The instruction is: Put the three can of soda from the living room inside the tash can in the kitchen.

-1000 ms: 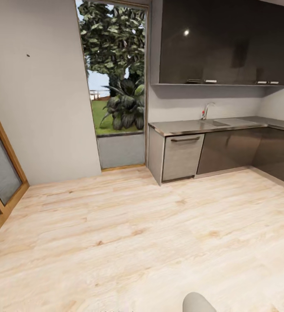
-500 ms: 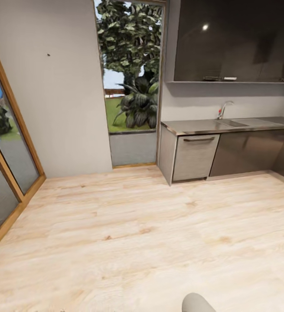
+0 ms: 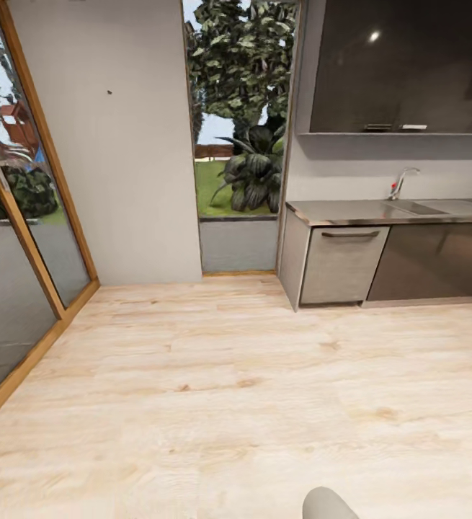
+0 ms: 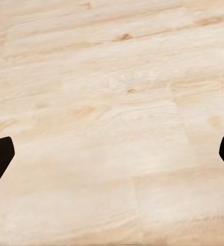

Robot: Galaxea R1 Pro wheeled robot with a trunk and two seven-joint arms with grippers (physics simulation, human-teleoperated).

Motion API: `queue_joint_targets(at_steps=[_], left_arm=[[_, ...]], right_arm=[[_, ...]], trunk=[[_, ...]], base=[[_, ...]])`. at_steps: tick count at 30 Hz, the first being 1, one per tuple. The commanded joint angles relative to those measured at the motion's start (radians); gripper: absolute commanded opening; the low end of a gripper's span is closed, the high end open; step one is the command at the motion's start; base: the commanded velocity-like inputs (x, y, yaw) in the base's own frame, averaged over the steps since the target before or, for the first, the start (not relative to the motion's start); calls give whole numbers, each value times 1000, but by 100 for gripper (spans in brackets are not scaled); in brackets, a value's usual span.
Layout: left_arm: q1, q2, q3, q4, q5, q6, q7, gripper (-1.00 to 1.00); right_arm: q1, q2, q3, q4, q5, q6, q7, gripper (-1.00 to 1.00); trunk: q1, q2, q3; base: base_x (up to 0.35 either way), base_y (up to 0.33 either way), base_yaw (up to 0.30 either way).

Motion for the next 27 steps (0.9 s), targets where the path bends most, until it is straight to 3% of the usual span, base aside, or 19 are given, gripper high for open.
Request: queue_joint_targets(at_steps=[1, 20, 27], left_arm=[[0, 0, 0, 0, 0, 0, 0, 100], [0, 0, 0, 0, 1, 0, -1, 100], [0, 0, 0, 0, 1, 0, 0, 100]], right_arm=[[0, 0, -12, -2, -1, 0, 6, -100], [0, 0, -12, -2, -2, 0, 6, -100], [0, -8, -14, -2, -5, 3, 5, -100]], trunk=[[0, 0, 0], [0, 0, -8], [0, 0, -10]], base=[[0, -290, 229], [0, -290, 228], [0, -290, 99]])
